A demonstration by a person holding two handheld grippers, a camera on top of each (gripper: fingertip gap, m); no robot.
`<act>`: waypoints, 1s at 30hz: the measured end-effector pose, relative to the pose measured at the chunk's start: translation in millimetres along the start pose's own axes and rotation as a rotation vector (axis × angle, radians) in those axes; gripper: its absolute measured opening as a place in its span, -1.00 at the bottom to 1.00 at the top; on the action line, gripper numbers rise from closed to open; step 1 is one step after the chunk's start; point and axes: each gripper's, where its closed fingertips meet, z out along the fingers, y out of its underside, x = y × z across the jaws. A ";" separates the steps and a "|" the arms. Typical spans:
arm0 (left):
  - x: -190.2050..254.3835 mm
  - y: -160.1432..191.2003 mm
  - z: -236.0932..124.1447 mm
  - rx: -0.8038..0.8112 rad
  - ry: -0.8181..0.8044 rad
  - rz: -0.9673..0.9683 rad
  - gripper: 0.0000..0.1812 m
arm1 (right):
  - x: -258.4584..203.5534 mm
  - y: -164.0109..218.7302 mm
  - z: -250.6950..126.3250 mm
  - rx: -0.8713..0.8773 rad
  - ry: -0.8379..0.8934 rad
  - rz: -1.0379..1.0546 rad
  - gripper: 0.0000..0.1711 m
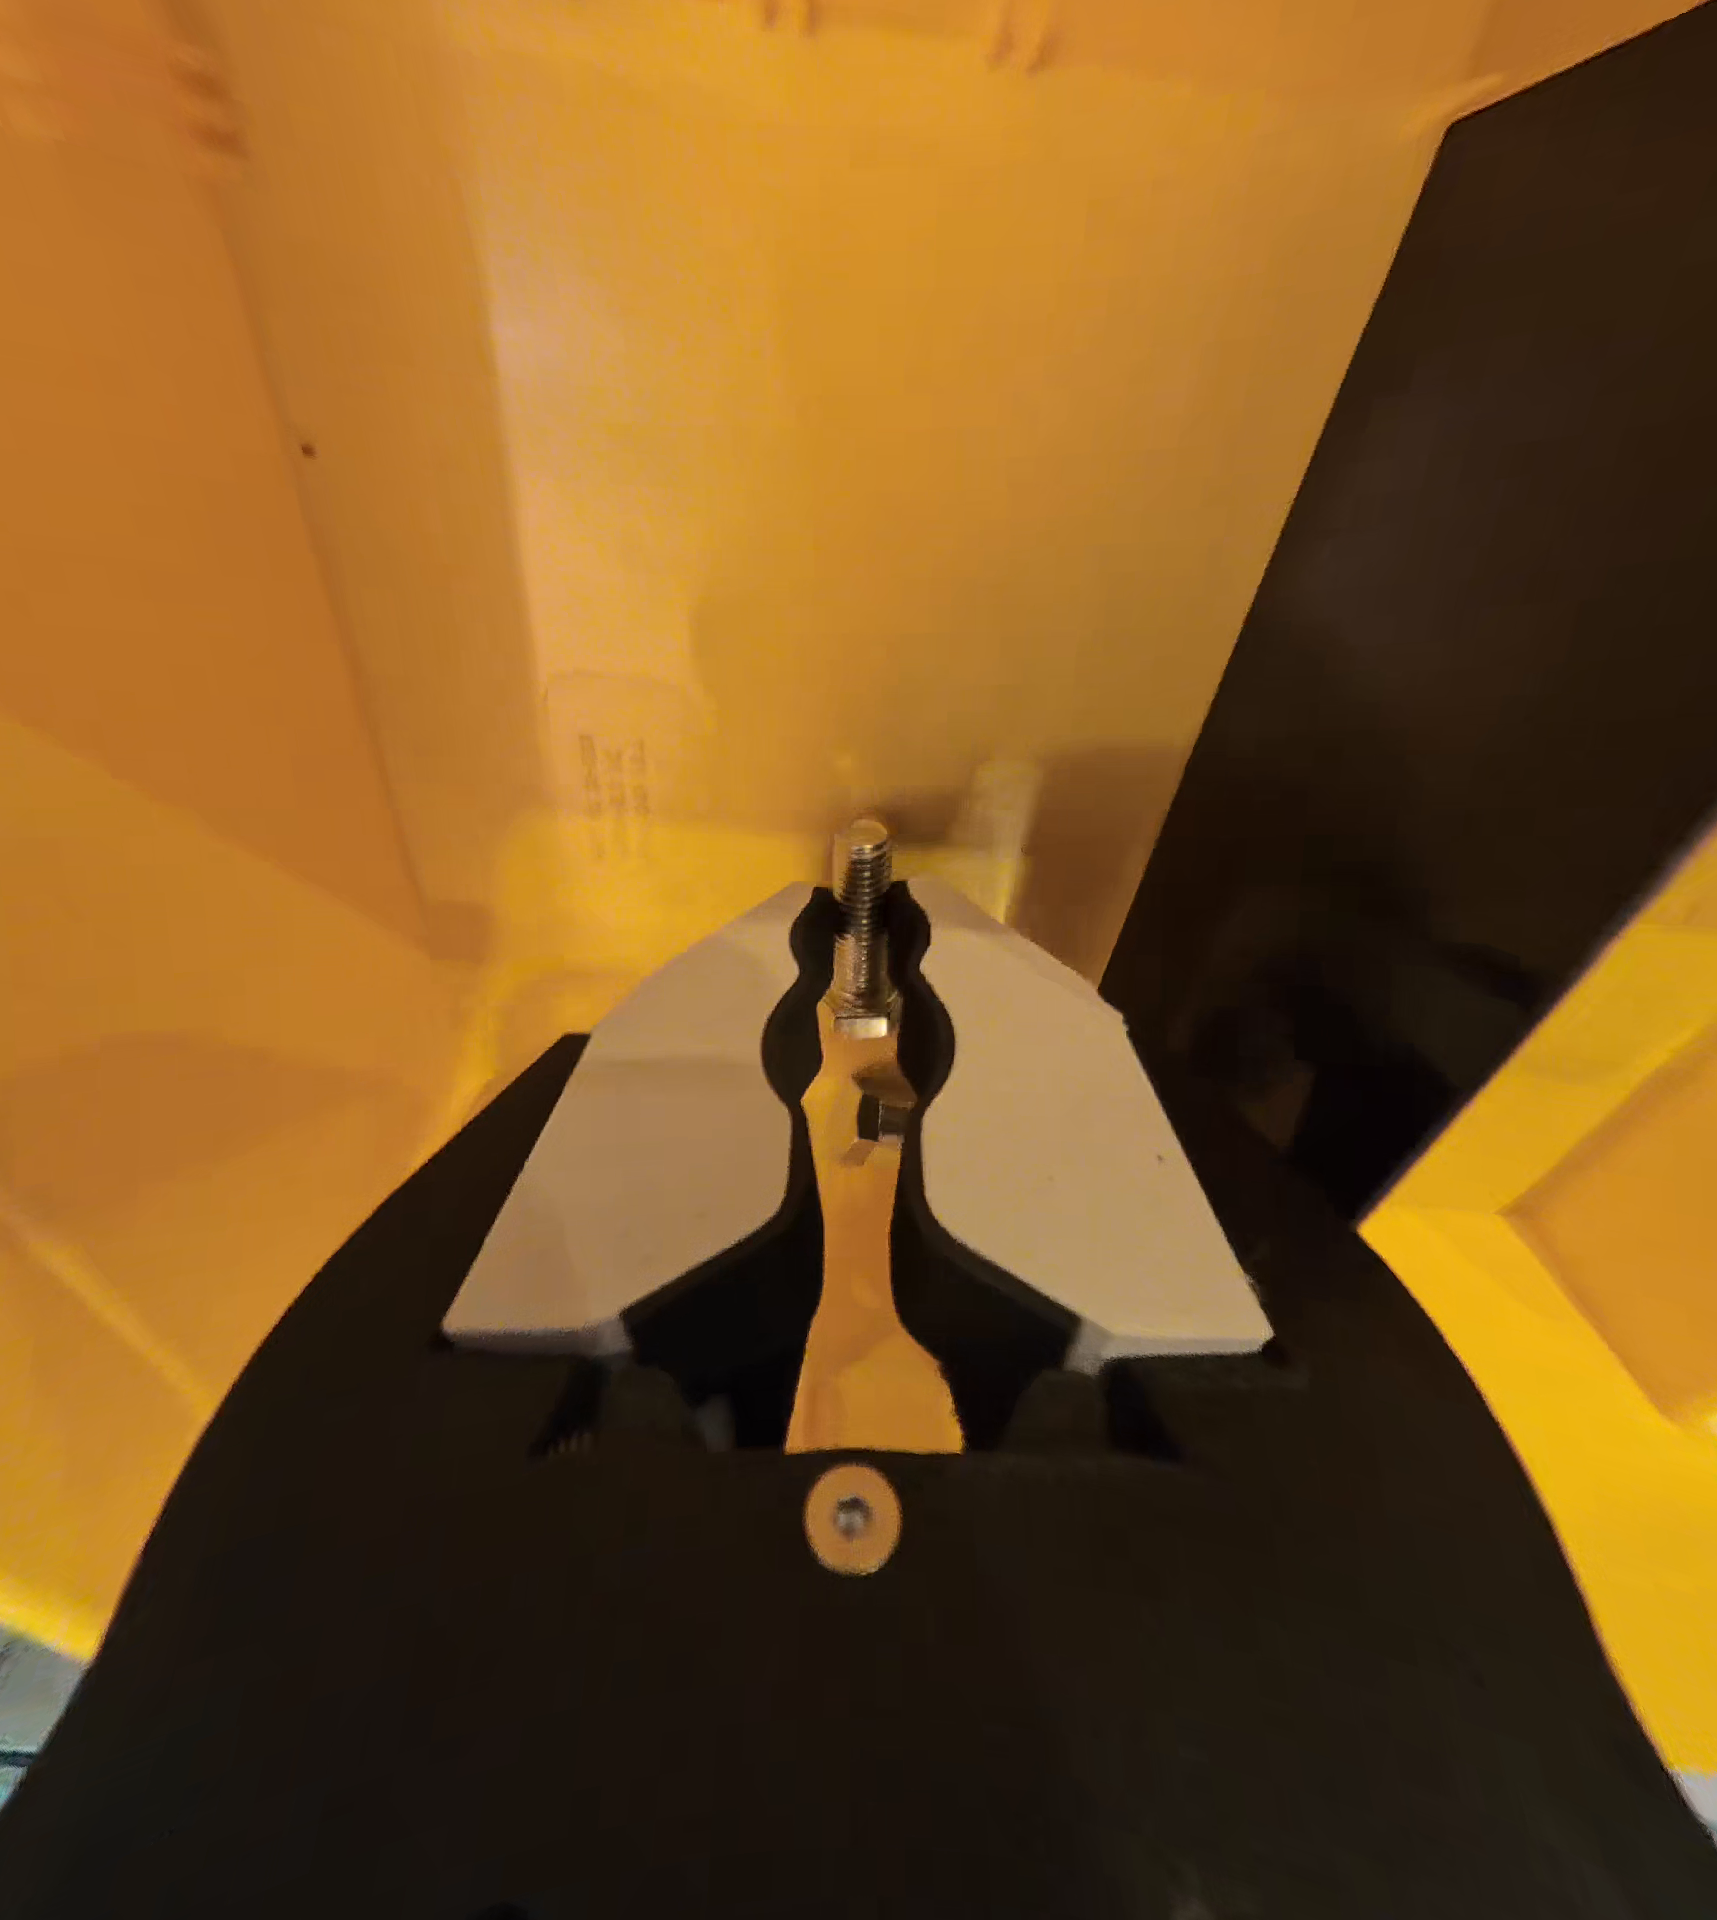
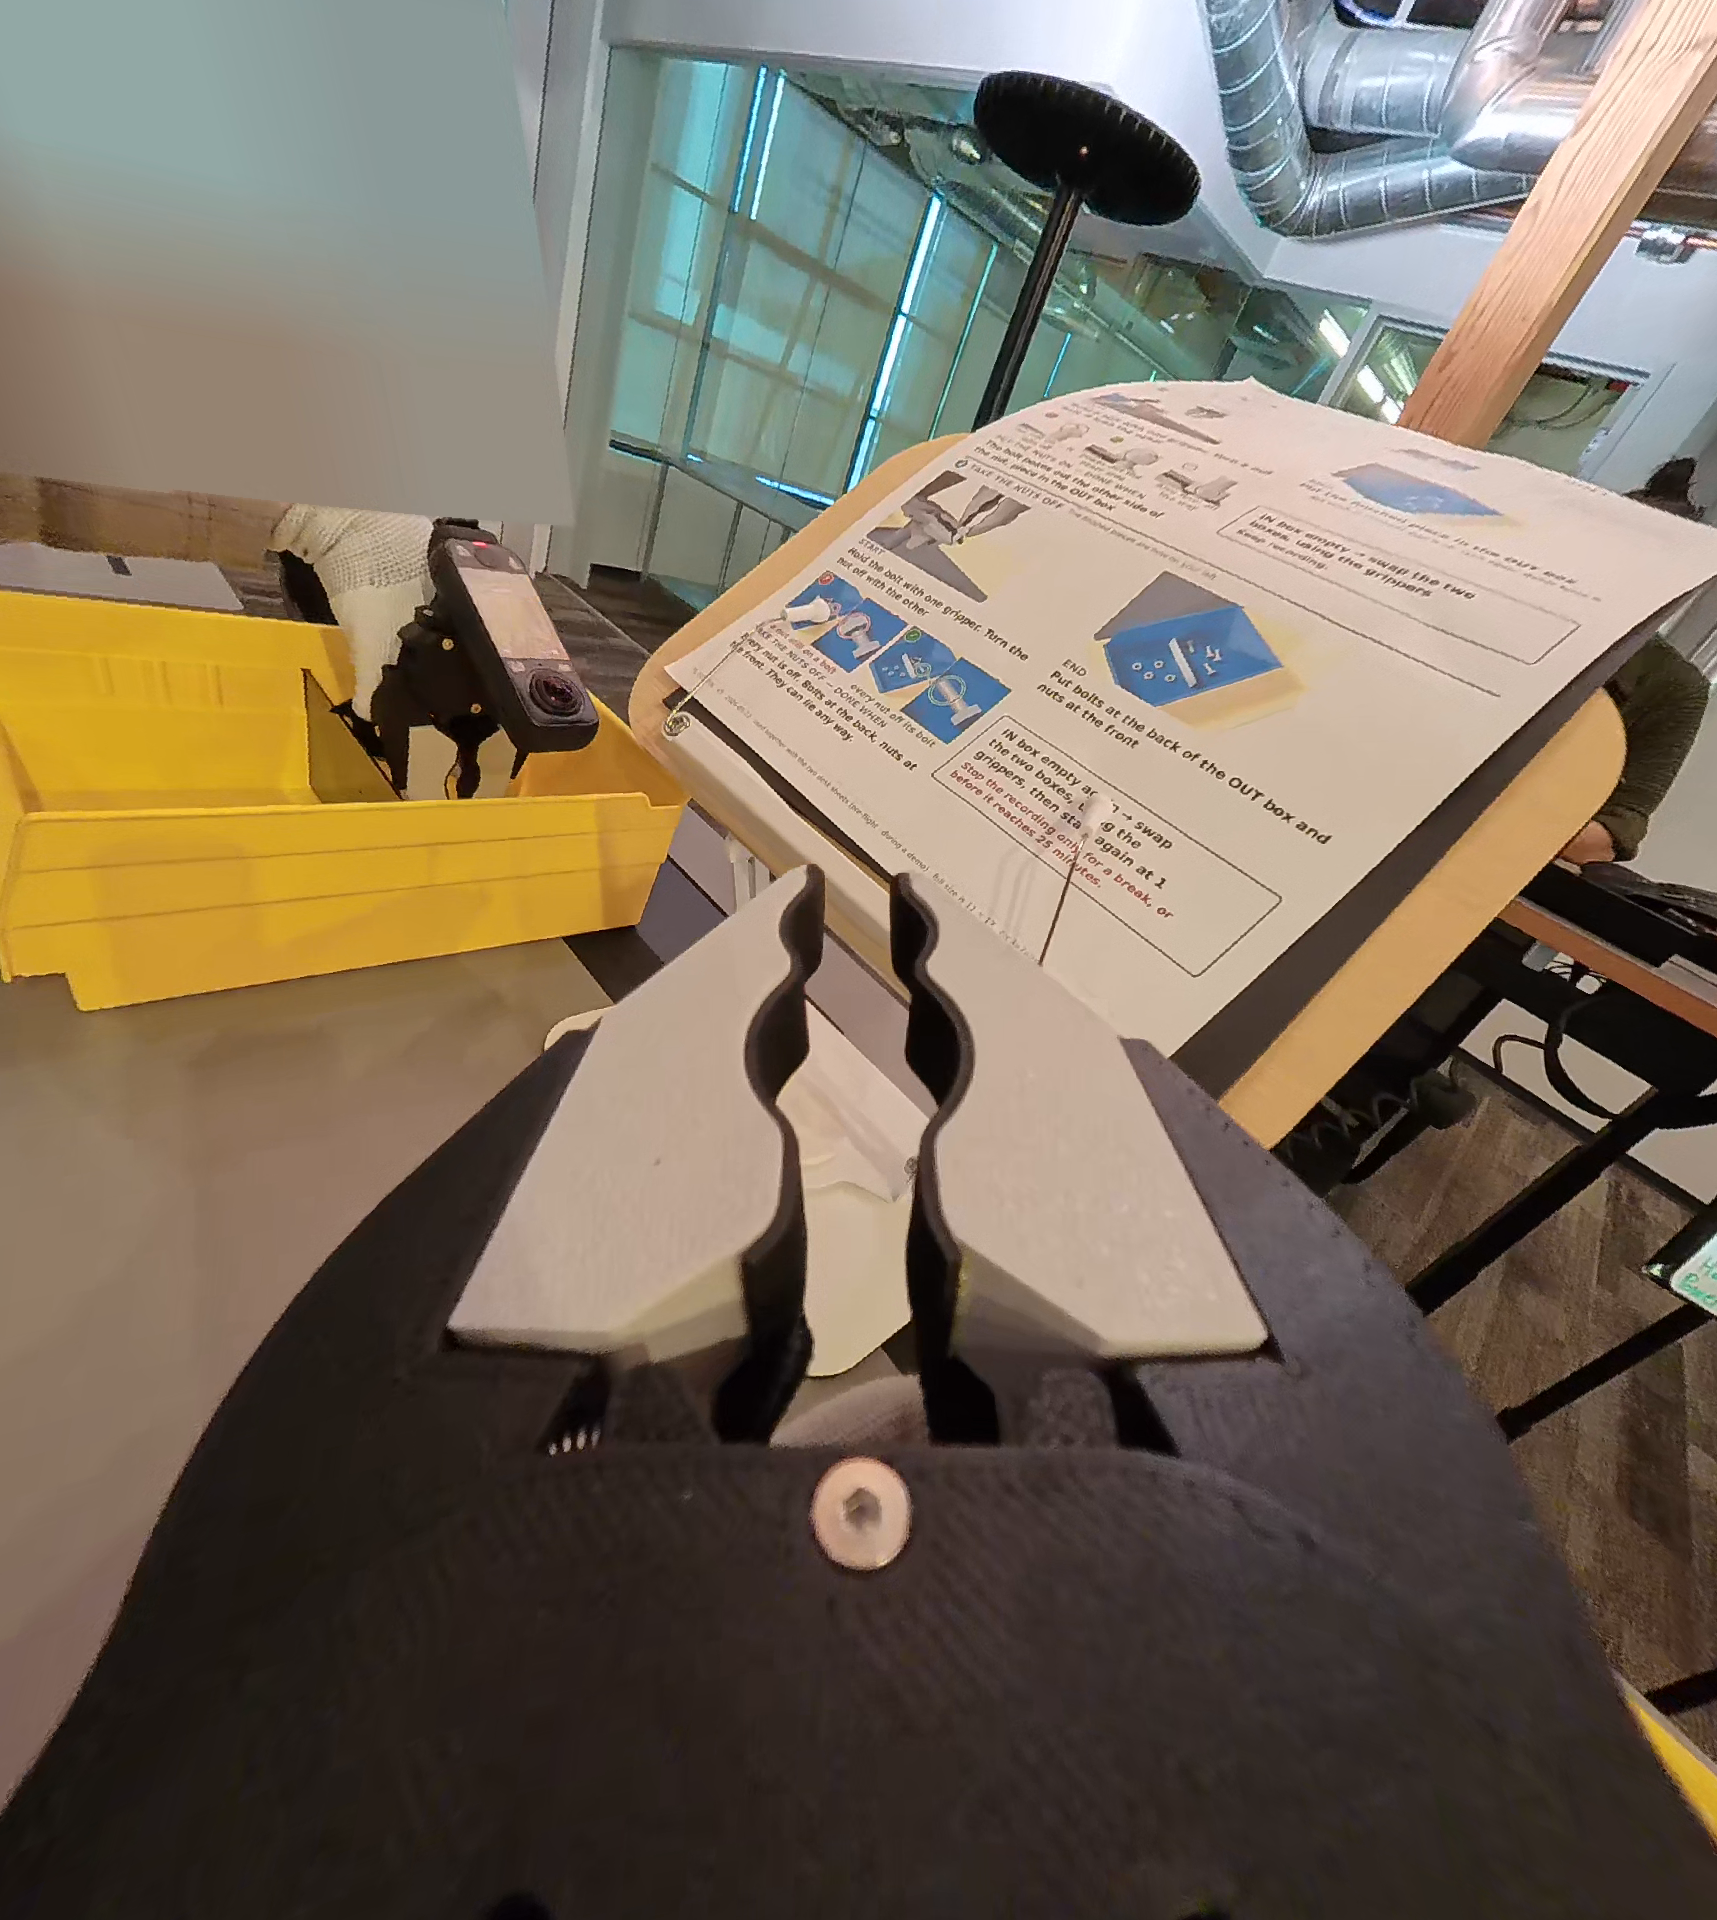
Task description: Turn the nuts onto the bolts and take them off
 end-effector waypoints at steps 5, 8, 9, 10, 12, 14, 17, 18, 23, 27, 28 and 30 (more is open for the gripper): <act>-13.2 2.2 -47.3 0.119 -0.158 -0.071 -0.89 | 1.9 -11.8 -6.0 0.031 0.002 0.001 -0.88; -7.5 -9.7 -105.2 0.340 -0.257 -0.150 -0.89 | -0.7 -16.8 -8.8 0.036 -0.014 -0.005 -0.88; -0.9 -18.3 -126.6 0.433 -0.292 -0.176 -0.89 | -2.9 -16.9 -9.3 0.031 -0.032 0.000 -0.88; 9.2 -29.2 -146.3 0.526 -0.322 -0.192 -0.89 | -5.5 -16.6 -9.7 0.025 -0.052 0.001 -0.88; 35.0 -50.6 -177.8 0.667 -0.386 -0.210 -0.89 | -10.2 -16.0 -10.4 0.013 -0.082 -0.005 -0.88; 68.7 -81.7 -199.6 0.805 -0.406 -0.216 -0.89 | -15.8 -17.7 -10.8 0.014 -0.113 0.000 -0.88; 121.1 -138.8 -216.5 0.971 -0.394 -0.185 -0.89 | -26.2 -20.4 -9.5 0.018 -0.165 0.012 -0.89; 136.0 -157.5 -222.1 1.021 -0.403 -0.161 -0.89 | -29.6 -21.5 -9.1 0.022 -0.179 0.013 -0.88; 178.4 -230.6 -237.3 1.247 -0.280 -0.182 -0.89 | -46.9 -32.3 -9.0 0.080 -0.280 0.077 -0.87; 175.0 -252.0 -225.5 1.360 -0.203 -0.224 -0.89 | -57.5 -33.0 -9.4 0.105 -0.361 0.135 -0.86; 173.1 -253.7 -220.3 1.364 -0.222 -0.224 -0.89 | -59.1 -29.3 -8.5 0.096 -0.372 0.139 -0.85; 170.7 -255.0 -212.4 1.368 -0.227 -0.228 -0.89 | -69.4 -22.9 -6.1 0.091 -0.427 0.155 -0.82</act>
